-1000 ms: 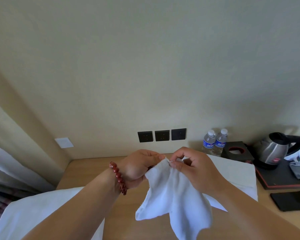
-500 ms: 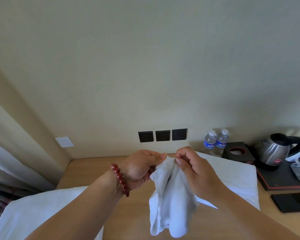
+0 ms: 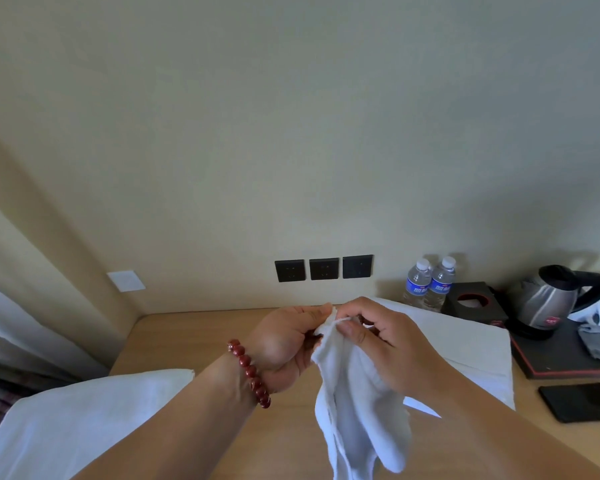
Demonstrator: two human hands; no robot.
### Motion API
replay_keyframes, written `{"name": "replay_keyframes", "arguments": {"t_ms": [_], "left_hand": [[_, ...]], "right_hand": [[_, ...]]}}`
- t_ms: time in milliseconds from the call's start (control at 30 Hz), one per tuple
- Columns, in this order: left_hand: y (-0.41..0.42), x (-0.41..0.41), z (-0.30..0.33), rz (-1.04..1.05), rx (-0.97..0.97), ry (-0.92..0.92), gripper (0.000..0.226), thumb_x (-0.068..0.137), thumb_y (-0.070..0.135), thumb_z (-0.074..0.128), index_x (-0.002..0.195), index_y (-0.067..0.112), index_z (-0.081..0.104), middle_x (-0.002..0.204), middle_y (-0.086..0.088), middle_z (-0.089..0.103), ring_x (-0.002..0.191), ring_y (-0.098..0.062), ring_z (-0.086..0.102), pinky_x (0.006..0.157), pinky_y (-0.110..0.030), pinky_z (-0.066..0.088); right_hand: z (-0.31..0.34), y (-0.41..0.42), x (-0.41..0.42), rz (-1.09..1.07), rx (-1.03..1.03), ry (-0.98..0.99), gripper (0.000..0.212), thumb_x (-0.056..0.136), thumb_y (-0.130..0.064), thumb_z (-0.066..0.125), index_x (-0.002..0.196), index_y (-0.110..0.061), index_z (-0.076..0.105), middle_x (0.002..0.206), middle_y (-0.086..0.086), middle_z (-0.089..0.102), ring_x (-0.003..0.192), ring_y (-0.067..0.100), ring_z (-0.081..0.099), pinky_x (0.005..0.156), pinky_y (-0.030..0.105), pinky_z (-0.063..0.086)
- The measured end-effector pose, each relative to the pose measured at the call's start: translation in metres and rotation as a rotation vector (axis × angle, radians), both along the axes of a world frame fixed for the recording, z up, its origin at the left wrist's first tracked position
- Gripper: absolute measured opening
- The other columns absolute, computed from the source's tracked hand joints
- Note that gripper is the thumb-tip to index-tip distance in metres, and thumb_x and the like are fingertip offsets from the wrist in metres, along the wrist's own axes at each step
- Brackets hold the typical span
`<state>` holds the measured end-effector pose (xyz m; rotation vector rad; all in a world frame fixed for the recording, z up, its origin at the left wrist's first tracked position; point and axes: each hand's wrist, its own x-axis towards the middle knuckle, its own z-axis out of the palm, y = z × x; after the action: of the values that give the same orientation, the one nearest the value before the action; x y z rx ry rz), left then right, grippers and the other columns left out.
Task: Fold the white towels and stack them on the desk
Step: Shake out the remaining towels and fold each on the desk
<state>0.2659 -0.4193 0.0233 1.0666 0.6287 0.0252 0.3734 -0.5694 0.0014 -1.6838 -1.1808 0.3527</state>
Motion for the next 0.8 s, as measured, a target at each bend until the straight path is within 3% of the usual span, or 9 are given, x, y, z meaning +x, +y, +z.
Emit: {"name": "replay_keyframes", "arguments": {"t_ms": [200, 333, 433, 567, 667, 800], "left_hand": [[-0.008, 0.002, 0.003, -0.053, 0.252, 0.014, 0.029, 0.103, 0.018, 0.053, 0.09, 0.004, 0.075, 0.076, -0.009, 0.07, 0.059, -0.012, 0.062, 0.052, -0.02, 0.053], [-0.016, 0.002, 0.007, -0.087, 0.513, 0.004, 0.029, 0.102, 0.023, 0.056, 0.09, 0.009, 0.078, 0.083, -0.016, 0.074, 0.068, -0.021, 0.067, 0.072, -0.034, 0.06], [-0.02, 0.002, 0.01, -0.106, 0.676, 0.018, 0.031, 0.101, 0.028, 0.056, 0.084, 0.014, 0.078, 0.076, -0.01, 0.075, 0.069, -0.019, 0.071, 0.07, -0.031, 0.058], [-0.024, 0.004, 0.014, -0.11, 0.712, 0.043, 0.035, 0.102, 0.03, 0.054, 0.079, 0.016, 0.077, 0.07, -0.008, 0.074, 0.064, -0.016, 0.07, 0.069, -0.026, 0.056], [-0.027, 0.004, 0.013, -0.159, 0.789, 0.06, 0.033, 0.103, 0.03, 0.05, 0.089, 0.019, 0.078, 0.074, -0.005, 0.075, 0.07, -0.016, 0.073, 0.07, -0.022, 0.057], [-0.027, 0.003, 0.012, -0.205, 0.581, -0.002, 0.032, 0.103, 0.031, 0.052, 0.098, 0.013, 0.078, 0.09, -0.013, 0.076, 0.088, -0.029, 0.072, 0.08, -0.033, 0.06]], "right_hand": [[-0.001, 0.002, -0.002, -0.123, -0.146, -0.047, 0.019, 0.105, -0.033, 0.045, 0.088, -0.031, 0.053, 0.066, 0.002, 0.058, 0.061, 0.015, 0.05, 0.06, 0.033, 0.042], [-0.001, 0.003, -0.005, -0.257, -0.246, -0.113, 0.023, 0.105, -0.034, 0.039, 0.083, -0.031, 0.043, 0.06, -0.006, 0.052, 0.059, 0.014, 0.05, 0.057, 0.031, 0.038], [-0.001, 0.007, -0.009, -0.349, -0.316, -0.276, 0.023, 0.105, -0.038, 0.035, 0.09, -0.021, 0.04, 0.059, -0.007, 0.047, 0.064, 0.027, 0.056, 0.057, 0.038, 0.036], [-0.002, 0.016, -0.009, -0.454, -0.43, -0.417, 0.025, 0.105, -0.04, 0.03, 0.092, -0.019, 0.035, 0.059, -0.005, 0.041, 0.064, 0.031, 0.052, 0.058, 0.036, 0.034], [-0.004, 0.018, -0.006, -0.497, -0.496, -0.397, 0.026, 0.106, -0.04, 0.029, 0.091, -0.019, 0.035, 0.061, -0.005, 0.041, 0.066, 0.03, 0.048, 0.059, 0.036, 0.034], [-0.005, 0.015, 0.002, -0.519, -0.525, -0.304, 0.027, 0.105, -0.038, 0.032, 0.09, -0.018, 0.04, 0.069, -0.002, 0.048, 0.076, 0.031, 0.058, 0.062, 0.037, 0.039]]}}
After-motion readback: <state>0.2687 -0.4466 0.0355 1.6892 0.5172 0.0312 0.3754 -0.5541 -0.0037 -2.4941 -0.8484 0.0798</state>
